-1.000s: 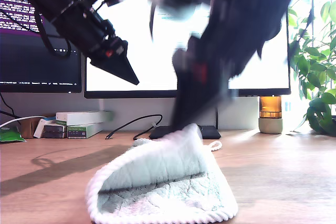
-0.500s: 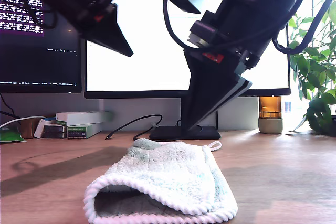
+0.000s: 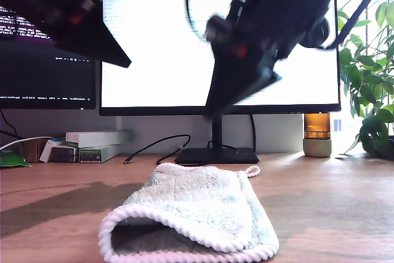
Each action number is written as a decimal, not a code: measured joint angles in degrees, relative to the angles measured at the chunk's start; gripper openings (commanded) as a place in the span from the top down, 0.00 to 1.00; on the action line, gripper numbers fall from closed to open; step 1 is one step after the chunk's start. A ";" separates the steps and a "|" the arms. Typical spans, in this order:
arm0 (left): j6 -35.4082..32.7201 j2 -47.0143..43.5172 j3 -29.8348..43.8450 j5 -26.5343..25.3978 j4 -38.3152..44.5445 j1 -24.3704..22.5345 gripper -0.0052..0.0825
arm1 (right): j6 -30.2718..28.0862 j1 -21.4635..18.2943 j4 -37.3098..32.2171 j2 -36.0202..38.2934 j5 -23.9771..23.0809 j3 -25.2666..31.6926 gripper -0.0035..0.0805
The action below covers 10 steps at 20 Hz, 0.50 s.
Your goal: Fold the tea towel to a neat square and place it to the right
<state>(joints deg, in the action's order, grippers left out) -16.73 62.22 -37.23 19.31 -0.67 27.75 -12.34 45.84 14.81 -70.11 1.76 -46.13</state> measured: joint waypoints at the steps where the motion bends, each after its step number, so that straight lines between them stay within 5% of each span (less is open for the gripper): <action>1: 0.72 -1.62 2.19 0.11 1.70 0.00 0.97 | 0.96 0.00 -1.77 2.40 -0.83 1.88 0.97; 5: 4.37 -7.82 11.93 0.04 8.63 1.14 0.97 | 3.52 1.62 -8.48 9.05 -4.22 11.08 0.97; 10: 8.39 -11.89 21.31 -2.36 12.52 8.07 0.97 | 7.45 6.88 -9.20 15.30 -10.80 18.93 0.97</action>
<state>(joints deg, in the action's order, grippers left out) -8.34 50.33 -15.92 16.95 11.86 35.81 -4.89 52.73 5.61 -54.81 -9.04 -27.20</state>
